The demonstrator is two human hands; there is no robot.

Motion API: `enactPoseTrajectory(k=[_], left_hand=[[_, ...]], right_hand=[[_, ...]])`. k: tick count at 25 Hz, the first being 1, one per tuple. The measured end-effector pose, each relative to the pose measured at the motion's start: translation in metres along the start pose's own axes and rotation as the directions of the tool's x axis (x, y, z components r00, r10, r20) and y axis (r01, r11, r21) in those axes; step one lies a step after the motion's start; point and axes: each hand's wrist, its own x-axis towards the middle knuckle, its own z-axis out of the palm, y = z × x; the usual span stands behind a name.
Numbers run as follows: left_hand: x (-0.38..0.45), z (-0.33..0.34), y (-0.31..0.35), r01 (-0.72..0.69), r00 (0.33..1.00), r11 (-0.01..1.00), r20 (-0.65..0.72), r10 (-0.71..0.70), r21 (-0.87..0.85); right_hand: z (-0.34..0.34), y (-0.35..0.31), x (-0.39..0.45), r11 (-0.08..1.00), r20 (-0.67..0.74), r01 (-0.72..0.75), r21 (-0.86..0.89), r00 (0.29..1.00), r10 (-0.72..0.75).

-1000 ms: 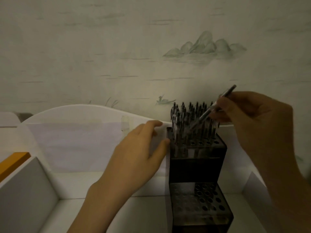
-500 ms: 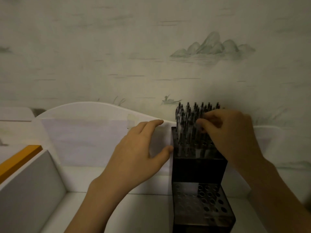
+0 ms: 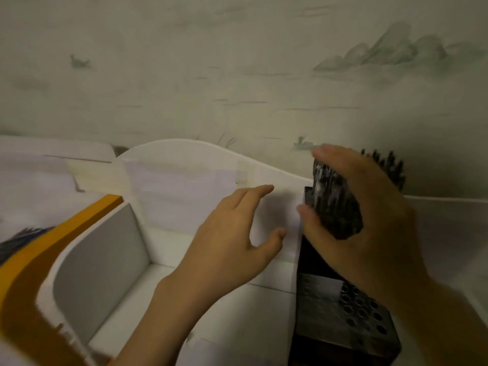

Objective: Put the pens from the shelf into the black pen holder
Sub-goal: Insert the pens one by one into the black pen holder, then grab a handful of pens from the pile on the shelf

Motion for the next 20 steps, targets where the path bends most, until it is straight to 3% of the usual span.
enactPoseTrajectory(k=[2, 5, 11, 15, 20], left_hand=[[-0.014, -0.009, -0.007, 0.047, 0.999, 0.998, -0.016, -0.046, 0.046], [-0.046, -0.027, -0.024, 0.160, 0.987, 0.978, -0.034, -0.157, 0.136], [-0.116, -0.073, -0.059, 0.373, 0.928, 0.906, -0.088, -0.362, 0.201], [-0.161, -0.115, -0.102, 0.429, 0.903, 0.875, -0.132, -0.409, 0.224], [-0.208, -0.179, -0.172, 0.435, 0.900, 0.870, -0.145, -0.411, 0.234]], right_hand=[[0.020, -0.012, -0.004, 0.992, 0.155, 0.012, 0.125, 0.987, -0.031], [0.052, -0.033, -0.014, 0.950, 0.393, -0.168, 0.262, 0.918, 0.055], [0.122, -0.087, -0.027, 0.968, 0.678, -0.196, 0.157, 0.734, 0.039], [0.168, -0.148, -0.023, 0.976, 0.735, -0.164, 0.144, 0.678, 0.006], [0.232, -0.230, -0.012, 0.967, 0.705, -0.166, 0.195, 0.709, -0.020]])
